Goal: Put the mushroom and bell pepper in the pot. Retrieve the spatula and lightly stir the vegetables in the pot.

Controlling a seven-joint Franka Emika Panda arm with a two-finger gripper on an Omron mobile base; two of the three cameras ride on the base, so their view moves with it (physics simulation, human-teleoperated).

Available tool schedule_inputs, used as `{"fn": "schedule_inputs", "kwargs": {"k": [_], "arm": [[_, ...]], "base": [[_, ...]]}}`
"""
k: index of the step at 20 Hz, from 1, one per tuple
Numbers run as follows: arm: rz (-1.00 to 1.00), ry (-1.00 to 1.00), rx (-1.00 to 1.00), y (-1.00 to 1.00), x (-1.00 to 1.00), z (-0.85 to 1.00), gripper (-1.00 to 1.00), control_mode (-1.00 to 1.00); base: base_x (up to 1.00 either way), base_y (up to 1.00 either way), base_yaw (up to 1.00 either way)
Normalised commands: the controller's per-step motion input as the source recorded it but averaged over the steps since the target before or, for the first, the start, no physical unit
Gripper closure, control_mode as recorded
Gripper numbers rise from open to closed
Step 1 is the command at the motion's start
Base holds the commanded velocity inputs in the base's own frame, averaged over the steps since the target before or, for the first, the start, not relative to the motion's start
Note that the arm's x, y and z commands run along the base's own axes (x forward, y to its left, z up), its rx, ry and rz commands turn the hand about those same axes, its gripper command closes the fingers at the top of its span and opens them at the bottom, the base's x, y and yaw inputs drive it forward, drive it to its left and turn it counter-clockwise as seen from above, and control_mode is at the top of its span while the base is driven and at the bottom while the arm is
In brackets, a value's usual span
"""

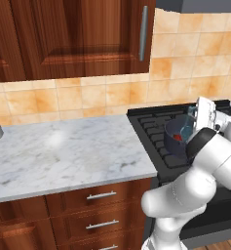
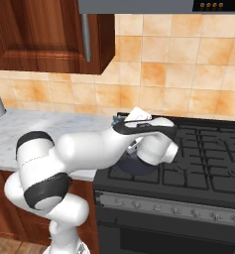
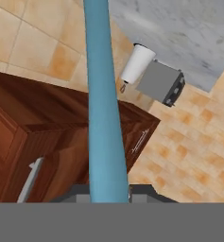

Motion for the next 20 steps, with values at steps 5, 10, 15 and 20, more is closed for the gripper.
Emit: {"fn": "schedule_inputs", "kwargs": {"k": [5, 10, 15, 20], "arm": [[0.0, 0.0, -0.01, -0.25, 0.39, 0.0, 1.0, -1.0], [0.0, 0.0, 0.0, 0.0, 0.5, -0.01, 1.0, -1.0], [0.02, -0.03, 0.0, 0.19, 0.5, -0.04, 1.0, -1.0], [0.02, -0.06, 0.0, 0.27, -0.04, -0.02, 1.0, -1.0]], "base": [[0.0, 0.0, 0.0], [0.0, 0.0, 0.0], [0.0, 0.0, 0.0], [0.0, 0.0, 0.0]]}}
